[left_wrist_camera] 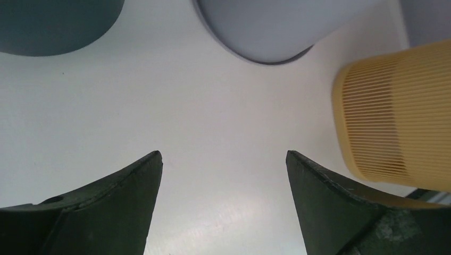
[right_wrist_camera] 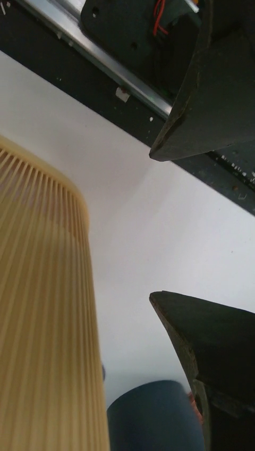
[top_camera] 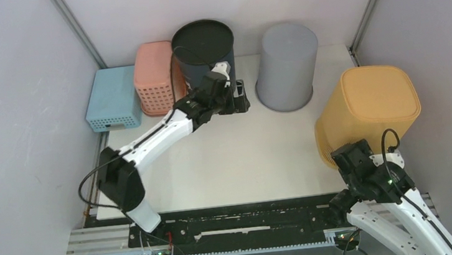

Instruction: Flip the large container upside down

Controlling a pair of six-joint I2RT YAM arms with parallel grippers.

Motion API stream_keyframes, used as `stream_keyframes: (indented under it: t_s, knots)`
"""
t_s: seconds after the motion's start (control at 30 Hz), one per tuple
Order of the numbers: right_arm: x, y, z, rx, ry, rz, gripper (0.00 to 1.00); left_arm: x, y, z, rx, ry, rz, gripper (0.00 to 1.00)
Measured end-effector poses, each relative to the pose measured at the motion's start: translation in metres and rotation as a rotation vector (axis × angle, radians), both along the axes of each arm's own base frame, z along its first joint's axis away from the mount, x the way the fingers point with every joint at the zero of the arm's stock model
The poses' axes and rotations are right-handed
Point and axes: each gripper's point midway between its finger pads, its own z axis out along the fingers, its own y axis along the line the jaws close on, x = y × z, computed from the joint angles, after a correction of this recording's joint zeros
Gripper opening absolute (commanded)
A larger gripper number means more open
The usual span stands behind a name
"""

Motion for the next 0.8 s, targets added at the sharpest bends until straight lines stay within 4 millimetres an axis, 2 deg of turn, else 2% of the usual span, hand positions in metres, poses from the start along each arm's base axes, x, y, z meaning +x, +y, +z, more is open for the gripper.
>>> stream_keyframes:
  t_s: [0.17, 0.27, 0.4, 0.57, 0.7, 0.8]
  knots:
    - [0.025, -0.005, 0.003, -0.034, -0.013, -0.073, 0.98, -0.016, 0.013, 0.048, -0.071, -0.095, 0.002, 0.91]
    - [0.053, -0.011, -0.007, -0.031, 0.033, -0.125, 0.97, -0.023, 0.021, 0.061, -0.092, -0.124, 0.006, 0.91]
    - [0.085, -0.021, -0.025, 0.015, 0.05, -0.12, 0.96, -0.031, 0.03, 0.059, -0.086, -0.127, 0.015, 0.92]
    - [0.129, -0.029, -0.035, 0.113, -0.095, -0.019, 0.96, -0.033, 0.035, 0.049, -0.064, -0.113, 0.027, 0.92]
    - [0.176, -0.035, -0.035, 0.182, -0.192, 0.083, 0.95, -0.033, 0.036, 0.048, -0.061, -0.11, 0.027, 0.92]
    - [0.216, -0.038, -0.043, 0.224, -0.21, 0.154, 0.95, -0.033, 0.035, 0.045, -0.059, -0.104, 0.026, 0.92]
